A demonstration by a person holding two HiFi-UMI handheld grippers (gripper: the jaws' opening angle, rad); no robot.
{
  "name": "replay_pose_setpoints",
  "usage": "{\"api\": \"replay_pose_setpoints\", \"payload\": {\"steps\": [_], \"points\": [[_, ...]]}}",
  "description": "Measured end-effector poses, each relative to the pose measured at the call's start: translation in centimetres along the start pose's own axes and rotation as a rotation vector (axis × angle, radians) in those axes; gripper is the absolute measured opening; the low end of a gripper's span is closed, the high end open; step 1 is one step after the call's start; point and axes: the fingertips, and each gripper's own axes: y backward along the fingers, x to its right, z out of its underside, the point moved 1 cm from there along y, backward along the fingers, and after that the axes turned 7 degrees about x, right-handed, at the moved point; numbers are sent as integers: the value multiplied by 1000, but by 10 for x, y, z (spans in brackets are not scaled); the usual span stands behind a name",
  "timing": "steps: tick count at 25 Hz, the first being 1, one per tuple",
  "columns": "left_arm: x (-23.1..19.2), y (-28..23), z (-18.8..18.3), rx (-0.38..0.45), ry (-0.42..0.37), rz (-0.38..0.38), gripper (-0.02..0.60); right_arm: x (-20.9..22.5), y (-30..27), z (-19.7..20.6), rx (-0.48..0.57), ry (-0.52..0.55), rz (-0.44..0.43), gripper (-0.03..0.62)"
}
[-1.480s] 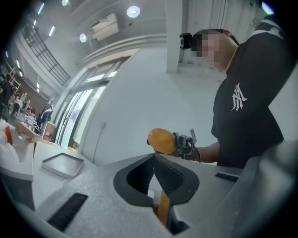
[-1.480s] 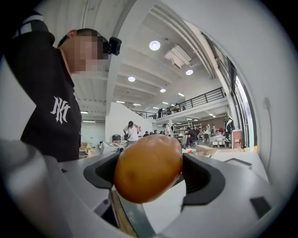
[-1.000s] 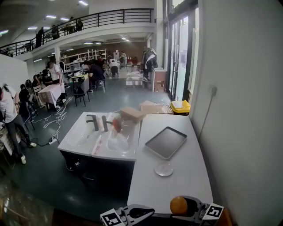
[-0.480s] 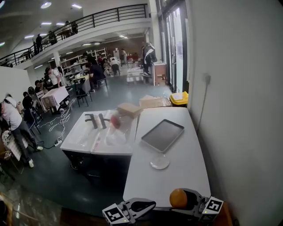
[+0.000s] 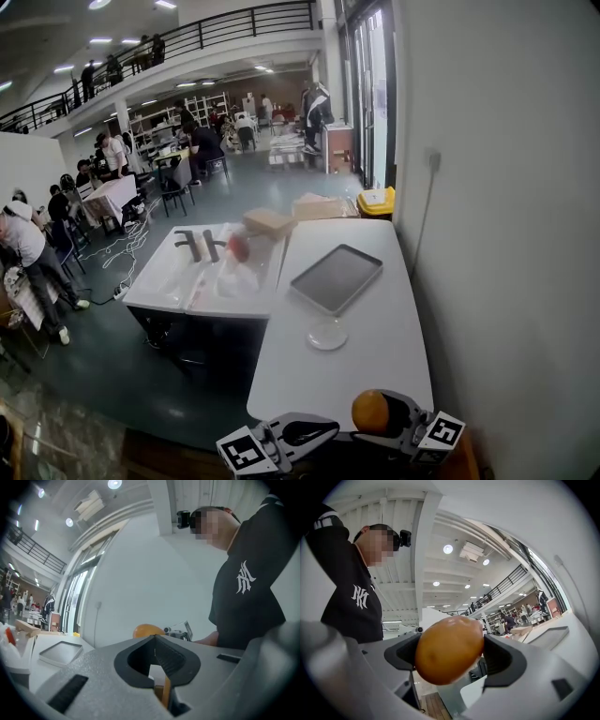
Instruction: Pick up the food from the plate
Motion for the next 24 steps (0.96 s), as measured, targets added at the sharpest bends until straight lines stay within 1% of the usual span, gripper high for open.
{"api": "replay_pose_setpoints", "payload": {"steps": [3, 7, 19, 24], "points": [[14, -9, -1, 0, -5, 15, 6, -4, 6, -1, -9, 17, -6, 416], [16, -11, 0, 8, -13, 7, 6, -2, 8, 0, -19, 39, -11, 416], [20, -8, 3, 2, 0, -23, 5, 1, 7, 14, -43, -10, -31, 416], [28, -8, 9, -14, 6, -8, 5, 3, 7, 19, -52, -16, -23, 416]]}}
